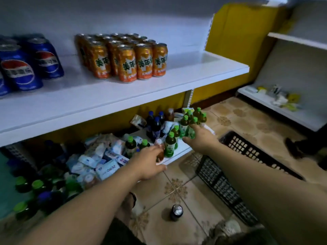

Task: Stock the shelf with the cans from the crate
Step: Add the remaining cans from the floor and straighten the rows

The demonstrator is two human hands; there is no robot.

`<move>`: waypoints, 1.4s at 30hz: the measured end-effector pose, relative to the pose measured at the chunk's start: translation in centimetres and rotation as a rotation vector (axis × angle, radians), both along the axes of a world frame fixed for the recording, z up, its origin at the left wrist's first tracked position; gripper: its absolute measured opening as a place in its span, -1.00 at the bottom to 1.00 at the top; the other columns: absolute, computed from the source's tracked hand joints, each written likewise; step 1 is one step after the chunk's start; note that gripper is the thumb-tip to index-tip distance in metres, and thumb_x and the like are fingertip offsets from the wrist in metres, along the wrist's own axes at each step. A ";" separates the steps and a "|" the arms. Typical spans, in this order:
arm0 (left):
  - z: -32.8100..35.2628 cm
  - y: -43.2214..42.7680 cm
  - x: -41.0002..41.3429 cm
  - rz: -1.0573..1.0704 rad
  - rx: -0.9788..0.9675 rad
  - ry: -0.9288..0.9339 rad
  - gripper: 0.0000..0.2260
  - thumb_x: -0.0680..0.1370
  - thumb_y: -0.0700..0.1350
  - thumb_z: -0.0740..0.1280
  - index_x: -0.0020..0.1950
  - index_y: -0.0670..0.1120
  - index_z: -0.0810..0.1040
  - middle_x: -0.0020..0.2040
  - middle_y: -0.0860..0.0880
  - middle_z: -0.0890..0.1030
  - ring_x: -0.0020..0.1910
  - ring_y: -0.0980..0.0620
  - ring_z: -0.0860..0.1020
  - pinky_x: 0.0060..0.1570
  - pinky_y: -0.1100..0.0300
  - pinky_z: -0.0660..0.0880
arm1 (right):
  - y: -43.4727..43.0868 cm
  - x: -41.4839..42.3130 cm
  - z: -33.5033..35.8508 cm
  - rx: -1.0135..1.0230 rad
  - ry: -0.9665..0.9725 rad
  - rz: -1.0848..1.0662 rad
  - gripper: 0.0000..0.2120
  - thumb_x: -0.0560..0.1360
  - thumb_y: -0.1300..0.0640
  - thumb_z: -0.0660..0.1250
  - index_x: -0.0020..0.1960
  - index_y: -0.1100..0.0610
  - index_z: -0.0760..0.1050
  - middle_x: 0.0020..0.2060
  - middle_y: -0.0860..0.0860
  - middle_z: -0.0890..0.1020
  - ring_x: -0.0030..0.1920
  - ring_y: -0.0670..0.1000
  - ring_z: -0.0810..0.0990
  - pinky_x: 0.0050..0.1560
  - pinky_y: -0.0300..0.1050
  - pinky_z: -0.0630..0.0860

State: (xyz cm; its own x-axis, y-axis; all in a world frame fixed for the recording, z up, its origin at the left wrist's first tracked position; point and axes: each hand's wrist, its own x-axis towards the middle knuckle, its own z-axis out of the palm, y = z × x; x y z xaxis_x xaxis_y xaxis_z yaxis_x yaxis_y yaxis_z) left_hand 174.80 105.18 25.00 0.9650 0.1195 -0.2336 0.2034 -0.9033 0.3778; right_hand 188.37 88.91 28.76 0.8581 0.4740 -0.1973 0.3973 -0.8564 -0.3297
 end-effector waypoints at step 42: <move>-38.5 -6.2 8.9 0.198 -0.488 0.690 -0.29 0.35 -0.14 0.49 0.44 0.01 0.28 0.33 -0.04 0.43 0.30 -0.10 0.44 0.21 0.08 0.43 | -4.9 1.2 -42.5 0.074 0.686 -0.313 -0.39 0.42 -0.11 0.38 0.40 -0.04 0.27 0.16 0.11 0.48 0.13 0.16 0.50 0.08 -0.09 0.44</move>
